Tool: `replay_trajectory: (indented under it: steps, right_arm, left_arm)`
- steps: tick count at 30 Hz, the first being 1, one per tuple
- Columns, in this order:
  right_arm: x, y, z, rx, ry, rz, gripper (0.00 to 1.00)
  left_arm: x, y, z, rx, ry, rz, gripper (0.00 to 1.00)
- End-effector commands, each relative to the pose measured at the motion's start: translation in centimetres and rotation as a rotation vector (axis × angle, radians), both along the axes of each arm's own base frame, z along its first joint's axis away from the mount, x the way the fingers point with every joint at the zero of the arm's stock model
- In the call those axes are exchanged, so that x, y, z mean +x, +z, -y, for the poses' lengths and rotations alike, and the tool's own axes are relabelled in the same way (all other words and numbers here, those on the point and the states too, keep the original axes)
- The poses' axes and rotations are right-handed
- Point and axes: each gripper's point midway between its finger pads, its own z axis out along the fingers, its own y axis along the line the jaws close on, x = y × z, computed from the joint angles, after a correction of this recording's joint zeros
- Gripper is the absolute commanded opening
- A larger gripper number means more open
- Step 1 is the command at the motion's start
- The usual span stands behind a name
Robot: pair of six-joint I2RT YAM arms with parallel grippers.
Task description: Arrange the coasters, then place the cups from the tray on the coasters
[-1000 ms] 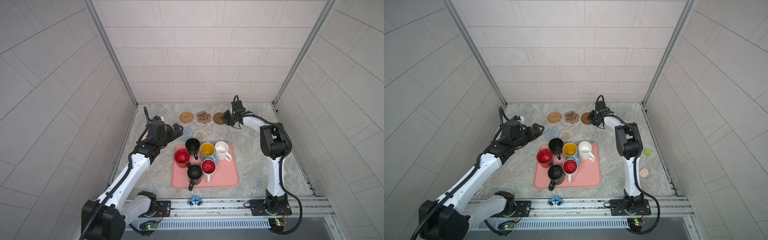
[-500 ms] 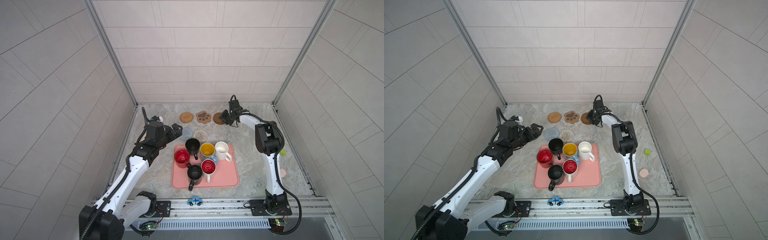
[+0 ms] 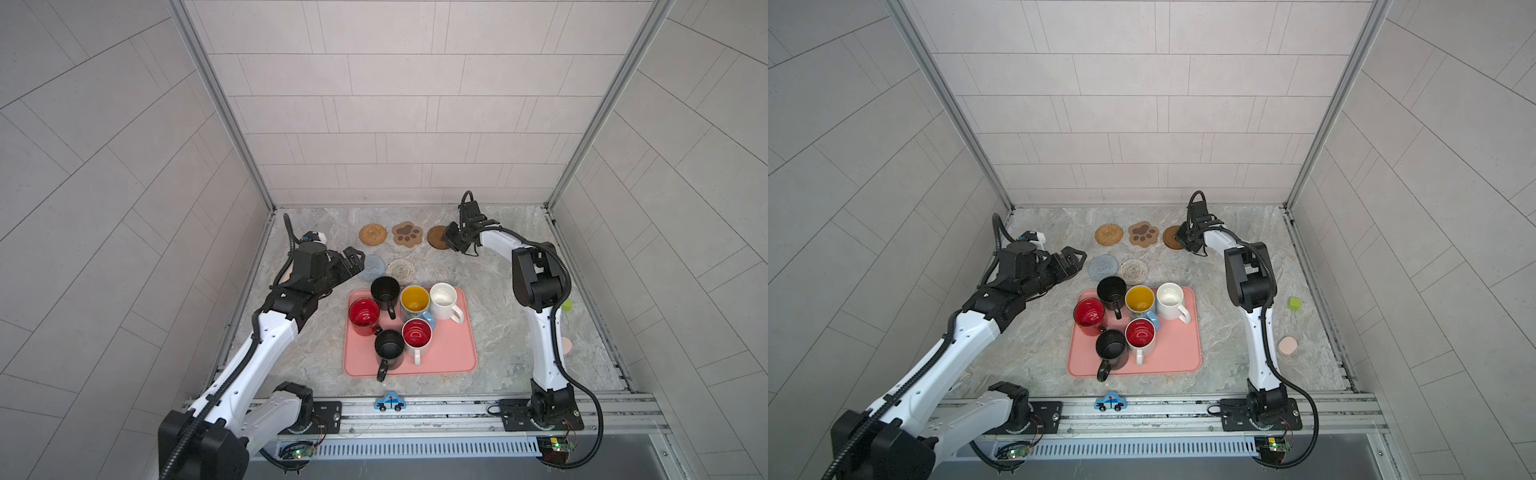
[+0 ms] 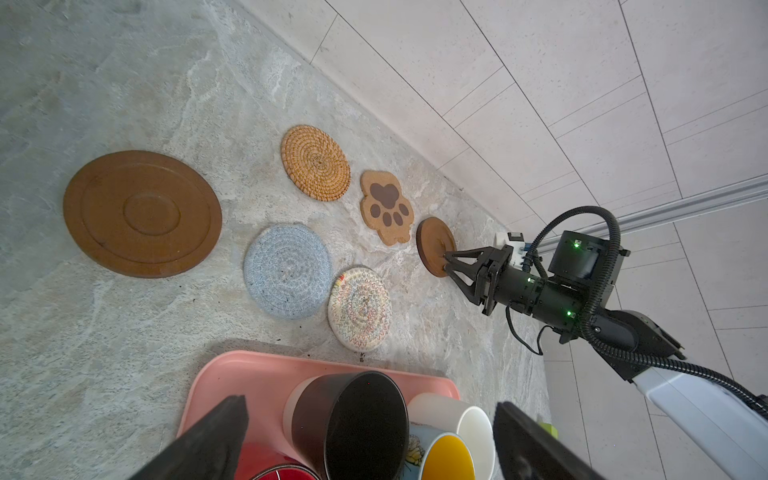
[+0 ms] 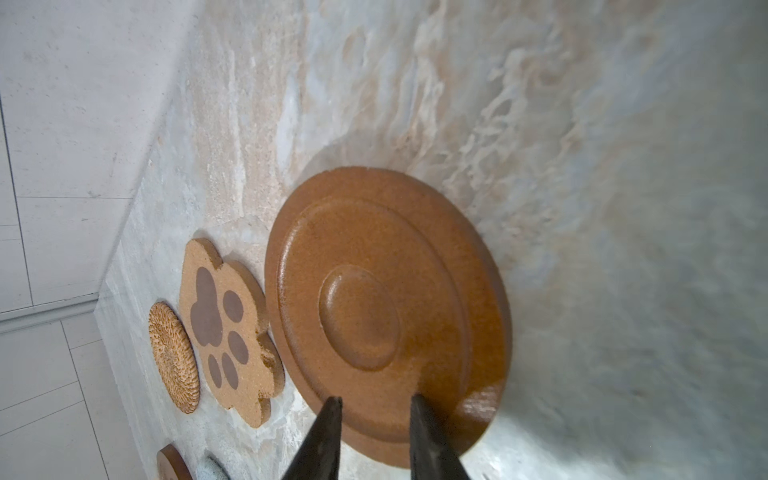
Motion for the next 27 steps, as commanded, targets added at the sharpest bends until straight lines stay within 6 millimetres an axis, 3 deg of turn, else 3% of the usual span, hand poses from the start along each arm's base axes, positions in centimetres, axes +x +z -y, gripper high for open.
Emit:
replay_trajectory:
  steps: [1, 14, 27]
  right_arm:
    - [-2.4, -1.3, 1.8, -0.068, -0.026, -0.090, 0.31]
    - [-1.7, -1.0, 1.5, -0.039, -0.028, -0.064, 0.31]
    - [-0.2, 3.5, 0.4, -0.004, 0.030, 0.056, 0.32]
  left_arm:
    - [0.0, -0.4, -0.2, 0.005, 0.016, -0.011, 1.00]
    - [0.0, -0.4, -0.2, 0.004, 0.015, -0.009, 1.00]
    - [0.1, -0.1, 0.0, -0.003, 0.012, -0.004, 1.00]
